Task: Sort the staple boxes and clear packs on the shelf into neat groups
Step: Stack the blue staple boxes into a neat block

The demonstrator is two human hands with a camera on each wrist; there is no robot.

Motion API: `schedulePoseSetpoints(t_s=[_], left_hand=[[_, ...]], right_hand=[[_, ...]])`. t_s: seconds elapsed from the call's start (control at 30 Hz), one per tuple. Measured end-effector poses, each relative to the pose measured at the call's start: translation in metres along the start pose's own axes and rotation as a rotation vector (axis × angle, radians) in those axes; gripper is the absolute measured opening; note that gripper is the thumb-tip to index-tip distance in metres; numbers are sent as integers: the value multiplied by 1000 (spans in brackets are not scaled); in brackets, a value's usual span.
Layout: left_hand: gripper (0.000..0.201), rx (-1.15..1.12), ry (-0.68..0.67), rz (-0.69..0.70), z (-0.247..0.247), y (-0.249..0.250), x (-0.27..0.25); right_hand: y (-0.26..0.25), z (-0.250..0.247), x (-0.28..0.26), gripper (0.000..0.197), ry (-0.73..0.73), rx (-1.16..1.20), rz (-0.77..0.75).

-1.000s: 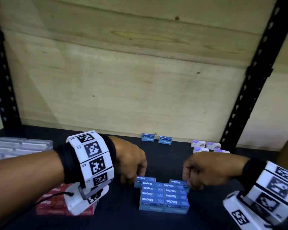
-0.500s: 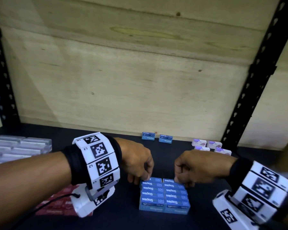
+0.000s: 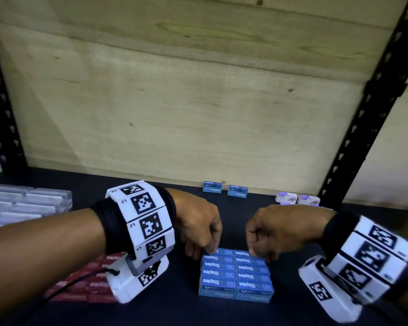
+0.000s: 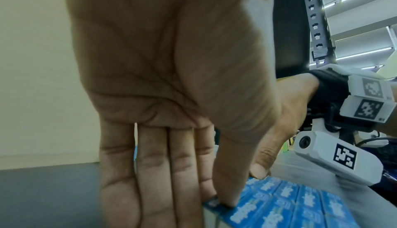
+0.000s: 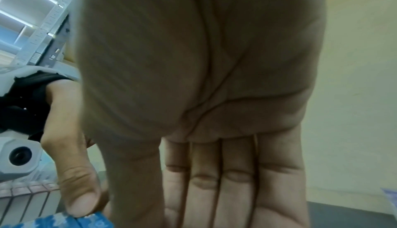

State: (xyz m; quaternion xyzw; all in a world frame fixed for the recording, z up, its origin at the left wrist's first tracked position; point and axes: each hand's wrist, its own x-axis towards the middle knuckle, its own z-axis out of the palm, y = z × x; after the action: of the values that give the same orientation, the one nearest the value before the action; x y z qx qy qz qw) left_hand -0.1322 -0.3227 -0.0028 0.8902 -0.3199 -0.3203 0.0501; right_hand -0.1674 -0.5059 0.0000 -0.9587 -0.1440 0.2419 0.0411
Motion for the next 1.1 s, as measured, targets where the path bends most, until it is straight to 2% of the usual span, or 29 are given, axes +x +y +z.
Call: schedulePoseSetpoints(t_s=[0.1, 0.27, 0.47, 0.6, 0.7, 0.93, 1.1], left_hand=[[16, -27, -31, -21, 0, -2, 4], [25, -37, -46, -58, -9, -7, 12], [31, 267, 269, -125, -42, -23, 33], [51, 297, 323, -248, -59, -42, 60], [51, 261, 339, -281, -65, -55, 80], [40, 279, 343, -266, -78, -62, 103], [43, 392, 318, -261, -79, -56, 112]], right_hand=[[0, -3, 1, 16, -42, 10, 31], [1, -17, 7, 42, -24, -125, 162], [18, -47, 32, 33, 157, -104, 258], [30, -56, 60, 45, 133, -57, 334], [36, -58, 78, 51, 134, -115, 366], [44, -67, 101, 40, 108, -251, 353], [42, -64, 113, 13, 116, -377, 337]])
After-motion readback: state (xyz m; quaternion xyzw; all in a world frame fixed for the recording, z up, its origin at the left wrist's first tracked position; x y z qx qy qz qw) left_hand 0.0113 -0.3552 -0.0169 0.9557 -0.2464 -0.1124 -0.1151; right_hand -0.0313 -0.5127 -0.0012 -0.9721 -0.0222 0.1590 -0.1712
